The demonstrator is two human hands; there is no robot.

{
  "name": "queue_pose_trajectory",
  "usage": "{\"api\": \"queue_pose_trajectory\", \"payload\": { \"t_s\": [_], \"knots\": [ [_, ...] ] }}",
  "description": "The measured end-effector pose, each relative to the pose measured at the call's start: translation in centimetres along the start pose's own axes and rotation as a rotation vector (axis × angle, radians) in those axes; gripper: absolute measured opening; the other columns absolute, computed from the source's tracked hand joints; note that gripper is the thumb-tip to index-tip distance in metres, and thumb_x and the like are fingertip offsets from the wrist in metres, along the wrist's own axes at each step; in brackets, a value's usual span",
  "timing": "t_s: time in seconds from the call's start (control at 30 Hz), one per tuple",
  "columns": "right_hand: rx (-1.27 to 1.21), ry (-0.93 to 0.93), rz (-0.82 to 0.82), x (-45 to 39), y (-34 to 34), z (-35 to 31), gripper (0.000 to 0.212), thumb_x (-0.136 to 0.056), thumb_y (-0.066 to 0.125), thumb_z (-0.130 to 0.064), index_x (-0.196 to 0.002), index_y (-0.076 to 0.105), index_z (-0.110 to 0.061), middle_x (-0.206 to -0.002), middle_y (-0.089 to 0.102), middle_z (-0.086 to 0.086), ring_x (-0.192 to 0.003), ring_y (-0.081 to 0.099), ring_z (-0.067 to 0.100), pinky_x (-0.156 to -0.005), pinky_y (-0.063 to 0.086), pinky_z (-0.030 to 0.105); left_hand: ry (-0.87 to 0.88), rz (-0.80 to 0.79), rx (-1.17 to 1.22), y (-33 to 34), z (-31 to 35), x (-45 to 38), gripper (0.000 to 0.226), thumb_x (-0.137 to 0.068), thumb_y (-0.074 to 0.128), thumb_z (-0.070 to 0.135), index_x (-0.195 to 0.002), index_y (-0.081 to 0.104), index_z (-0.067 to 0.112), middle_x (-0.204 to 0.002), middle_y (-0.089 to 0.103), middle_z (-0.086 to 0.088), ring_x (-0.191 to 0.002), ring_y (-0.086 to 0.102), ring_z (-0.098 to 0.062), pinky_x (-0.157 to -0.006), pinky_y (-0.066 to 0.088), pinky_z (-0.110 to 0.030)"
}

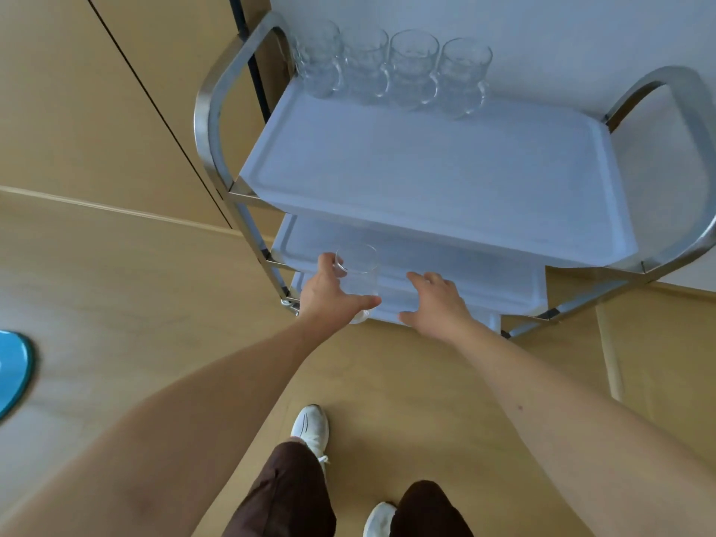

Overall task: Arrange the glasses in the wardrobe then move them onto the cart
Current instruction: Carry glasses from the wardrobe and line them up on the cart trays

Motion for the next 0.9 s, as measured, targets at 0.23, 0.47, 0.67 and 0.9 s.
{"api": "queue_pose_trajectory", "payload": {
  "t_s": [0.23,0.47,0.67,0.9],
  "knots": [
    [-0.012,0.003,0.1,-7.8,3.6,2.8,0.081,-0.091,0.067,-0.045,-0.158,0.025,-0.025,-0.16,0.029,0.006,-0.145,0.025,0.032,-0.111,0.037,0.045,0.073,0.078,0.028,4.6,-4.7,-5.8,0.08,-0.065,0.091,0.043,-0.122,0.038,0.025,-0.118,0.057,0.01,-0.106,0.056,-0.017,-0.085,0.048,-0.037],
    [-0.021,-0.05,0.252,-14.1,5.0,5.1,0.078,-0.091,0.067,-0.043,-0.157,0.029,-0.024,-0.157,0.032,0.008,-0.143,0.028,0.034,-0.111,0.038,0.044,0.221,0.16,0.119,8.1,-5.9,-11.6,0.079,-0.063,0.091,0.045,-0.119,0.039,0.028,-0.114,0.058,0.01,-0.105,0.056,-0.014,-0.075,0.046,-0.029],
    [-0.074,-0.118,0.374,-17.4,6.4,6.5,0.072,-0.091,0.067,-0.039,-0.154,0.037,-0.02,-0.152,0.039,0.012,-0.14,0.034,0.035,-0.11,0.039,0.042,0.235,0.194,0.235,9.7,-7.4,-15.1,0.077,-0.065,0.094,0.041,-0.118,0.04,0.027,-0.119,0.06,0.005,-0.107,0.057,-0.012,-0.079,0.045,-0.03],
    [-0.085,-0.128,0.394,-18.7,8.1,7.2,0.068,-0.092,0.067,-0.037,-0.152,0.042,-0.018,-0.149,0.044,0.013,-0.138,0.039,0.035,-0.111,0.037,0.038,0.262,0.209,0.215,10.3,-7.2,-17.1,0.078,-0.067,0.093,0.037,-0.122,0.041,0.023,-0.121,0.061,0.002,-0.107,0.057,-0.016,-0.09,0.05,-0.037]
  ]
}}
Point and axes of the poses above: each hand's wrist, its own x-axis away from the middle knuckle, its own y-axis out of the palm, z = x × y, the point moved 7 cm from there along -x, towards the middle knuckle
